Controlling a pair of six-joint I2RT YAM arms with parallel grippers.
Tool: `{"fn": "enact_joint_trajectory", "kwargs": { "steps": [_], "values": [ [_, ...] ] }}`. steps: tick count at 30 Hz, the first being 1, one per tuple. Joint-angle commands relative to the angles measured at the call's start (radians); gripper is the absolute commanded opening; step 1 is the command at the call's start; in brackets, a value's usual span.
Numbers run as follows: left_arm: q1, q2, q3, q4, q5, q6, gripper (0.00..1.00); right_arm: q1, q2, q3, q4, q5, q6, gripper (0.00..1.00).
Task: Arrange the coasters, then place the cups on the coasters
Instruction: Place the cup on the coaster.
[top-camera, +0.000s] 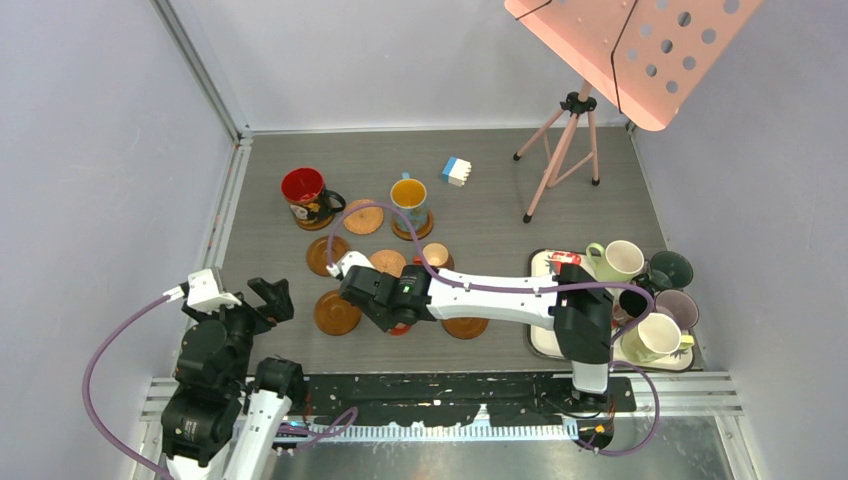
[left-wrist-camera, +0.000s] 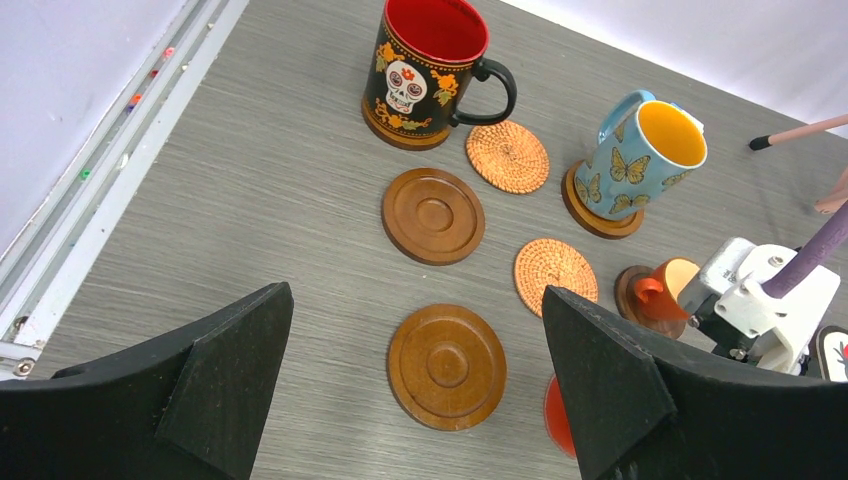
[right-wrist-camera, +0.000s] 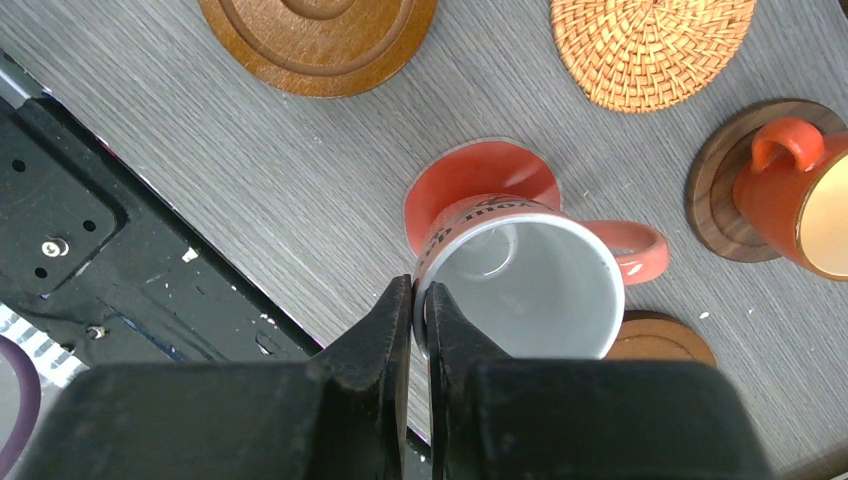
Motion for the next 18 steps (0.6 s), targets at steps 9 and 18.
{"fn": "enact_joint_trajectory", "kwargs": {
  "steps": [9, 18],
  "values": [
    [0.003, -0.004, 0.015, 0.019, -0.003, 0.001, 0.99, 0.009, 0.019, 0.076, 0.056, 0.059, 0.017, 0.06],
    [0.003, -0.002, 0.015, 0.021, -0.002, 0.001, 0.99, 0.008, 0.049, 0.081, 0.039, 0.062, 0.026, 0.06]
  ]
}}
